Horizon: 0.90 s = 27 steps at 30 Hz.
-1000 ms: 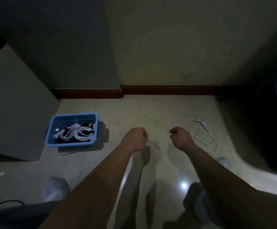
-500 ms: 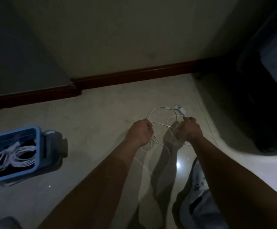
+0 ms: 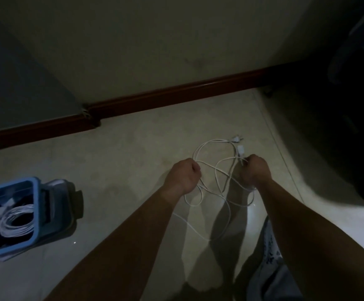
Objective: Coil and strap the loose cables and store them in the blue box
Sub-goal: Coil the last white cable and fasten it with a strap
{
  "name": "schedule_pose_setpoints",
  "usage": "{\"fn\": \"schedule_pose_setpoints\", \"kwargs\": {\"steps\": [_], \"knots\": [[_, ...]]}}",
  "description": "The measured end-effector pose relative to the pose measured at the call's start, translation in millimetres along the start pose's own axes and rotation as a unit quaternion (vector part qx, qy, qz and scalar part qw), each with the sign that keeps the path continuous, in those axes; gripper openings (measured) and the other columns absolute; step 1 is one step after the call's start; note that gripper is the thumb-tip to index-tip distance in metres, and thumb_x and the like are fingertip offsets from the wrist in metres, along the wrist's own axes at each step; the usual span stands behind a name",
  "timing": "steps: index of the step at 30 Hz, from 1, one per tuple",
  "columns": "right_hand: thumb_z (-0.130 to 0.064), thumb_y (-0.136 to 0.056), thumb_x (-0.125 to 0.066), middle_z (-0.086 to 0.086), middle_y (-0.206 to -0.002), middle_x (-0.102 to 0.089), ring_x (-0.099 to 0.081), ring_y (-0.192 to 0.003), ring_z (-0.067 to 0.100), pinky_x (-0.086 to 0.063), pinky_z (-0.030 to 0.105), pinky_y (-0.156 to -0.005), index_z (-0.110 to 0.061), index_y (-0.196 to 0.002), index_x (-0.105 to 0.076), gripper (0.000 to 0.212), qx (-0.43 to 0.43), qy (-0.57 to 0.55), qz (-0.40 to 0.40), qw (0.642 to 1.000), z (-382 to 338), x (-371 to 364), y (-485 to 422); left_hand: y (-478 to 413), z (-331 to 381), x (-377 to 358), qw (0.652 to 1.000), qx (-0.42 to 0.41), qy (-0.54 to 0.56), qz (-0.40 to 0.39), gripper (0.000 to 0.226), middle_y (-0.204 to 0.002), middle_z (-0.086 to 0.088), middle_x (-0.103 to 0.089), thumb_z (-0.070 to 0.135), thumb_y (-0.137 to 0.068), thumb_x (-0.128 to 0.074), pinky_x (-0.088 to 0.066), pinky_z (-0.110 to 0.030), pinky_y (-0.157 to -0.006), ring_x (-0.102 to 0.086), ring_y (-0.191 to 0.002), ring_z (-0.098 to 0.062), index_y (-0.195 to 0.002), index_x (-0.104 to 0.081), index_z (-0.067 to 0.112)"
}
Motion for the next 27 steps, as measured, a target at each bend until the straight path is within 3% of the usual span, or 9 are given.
{"fn": "schedule_pose_setpoints", "kwargs": {"steps": [5, 10, 12, 15, 18, 19, 21, 24, 27], "knots": [[-0.018, -0.099, -0.052, 0.028, -0.115, -0.064, -0.061, -0.108, 0.042, -0.048, 0.038, -0.086, 0.006, -0.111, -0.063, 0.029, 0.027, -0.045, -0.085, 0.995, -27.4, 4.9, 24.5, 26.4, 5.7, 21.8, 1.0, 0.002, 0.014, 0.002, 0.014, -0.113, -0.01, -0.071, 0.021, -0.094, -0.062, -0.05, -0.035, -0.096, -0.065, -0.107, -0.026, -0.104, -0.069, 0.014], [-0.03, -0.099, -0.05, 0.017, -0.116, -0.069, -0.064, -0.106, 0.03, -0.044, 0.03, -0.082, -0.005, -0.107, -0.07, 0.034, 0.067, -0.141, -0.12, 0.98, -61.6, 14.2, 79.9, 54.9, 0.3, 46.4, 1.0, -0.011, 0.0, 0.008, 0.018, -0.114, -0.008, -0.07, 0.025, -0.095, -0.061, -0.051, -0.032, -0.092, -0.064, -0.106, -0.026, -0.109, -0.068, 0.018], [-0.03, -0.096, -0.053, 0.003, -0.092, -0.074, -0.066, -0.087, 0.016, -0.044, 0.025, -0.074, -0.018, -0.087, -0.075, 0.027, 0.089, -0.202, -0.168, 0.961, -80.6, 14.4, 104.9, 58.7, -3.3, 47.4, 1.0, -0.012, 0.009, 0.019, 0.028, -0.118, -0.01, -0.069, 0.03, -0.096, -0.059, -0.05, -0.032, -0.092, -0.064, -0.108, -0.028, -0.122, -0.063, 0.021], [-0.008, -0.093, -0.055, -0.012, -0.051, -0.062, -0.056, -0.05, -0.002, -0.04, 0.018, -0.056, -0.027, -0.057, -0.068, 0.043, 0.151, -0.226, -0.277, 0.922, -108.4, 9.6, 132.9, 61.2, -2.3, 33.4, 0.999, 0.014, 0.049, -0.019, 0.047, -0.145, -0.011, -0.054, 0.031, -0.102, -0.05, -0.044, -0.027, -0.101, -0.054, -0.129, -0.027, -0.148, -0.046, 0.025], [0.002, -0.089, -0.056, -0.005, -0.054, -0.06, -0.054, -0.052, 0.008, -0.043, 0.021, -0.058, -0.016, -0.063, -0.066, 0.033, 0.174, -0.209, -0.342, 0.899, -111.2, 7.6, 134.2, 57.9, -7.2, 16.0, 0.988, 0.047, 0.143, -0.033, 0.035, -0.129, -0.01, -0.064, 0.015, -0.098, -0.057, -0.046, -0.008, -0.074, -0.061, -0.113, -0.021, -0.132, -0.064, 0.017], [-0.002, -0.09, -0.06, 0.0, -0.057, -0.06, -0.054, -0.054, 0.011, -0.044, 0.023, -0.059, -0.013, -0.065, -0.068, 0.028, 0.176, -0.194, -0.332, 0.906, -106.3, 8.2, 126.5, 54.9, -10.6, 13.6, 0.989, 0.053, 0.14, -0.015, 0.025, -0.115, -0.01, -0.071, 0.013, -0.095, -0.06, -0.047, -0.01, -0.068, -0.065, -0.104, -0.021, -0.117, -0.073, 0.013], [-0.018, -0.092, -0.065, 0.006, -0.062, -0.062, -0.057, -0.06, 0.017, -0.043, 0.026, -0.062, -0.011, -0.067, -0.069, 0.027, 0.164, -0.157, -0.237, 0.945, -89.7, 10.3, 104.0, 48.1, -20.1, 11.9, 0.995, 0.069, 0.073, 0.029, 0.016, -0.105, -0.007, -0.075, 0.017, -0.093, -0.064, -0.05, -0.02, -0.08, -0.069, -0.101, -0.023, -0.1, -0.078, 0.014], [-0.027, -0.096, -0.059, 0.015, -0.091, -0.069, -0.066, -0.087, 0.031, -0.045, 0.03, -0.073, -0.005, -0.094, -0.071, 0.024, 0.066, -0.08, -0.036, 0.994, -50.3, 9.5, 66.5, 36.6, -33.5, 8.8, 0.996, 0.082, 0.012, 0.034, 0.02, -0.114, -0.01, -0.073, 0.02, -0.093, -0.064, -0.051, -0.033, -0.097, -0.066, -0.109, -0.027, -0.107, -0.077, 0.015], [-0.03, -0.098, -0.057, 0.021, -0.122, -0.052, -0.058, -0.109, 0.043, -0.049, 0.046, -0.09, -0.004, -0.124, -0.05, 0.037, -0.089, -0.067, -0.026, 0.994, -19.3, -3.4, 43.8, 22.6, -41.4, 5.6, 0.996, 0.087, 0.034, 0.016, 0.022, -0.112, -0.013, -0.074, 0.019, -0.096, -0.059, -0.053, -0.038, -0.095, -0.068, -0.105, -0.029, -0.108, -0.077, 0.012]]}}
Point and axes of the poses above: each hand's wrist, its own y-axis away from the middle knuckle, its own x-axis out of the back of the hand, z = x × y, the point moved 1 cm from there along -y, towards the middle knuckle
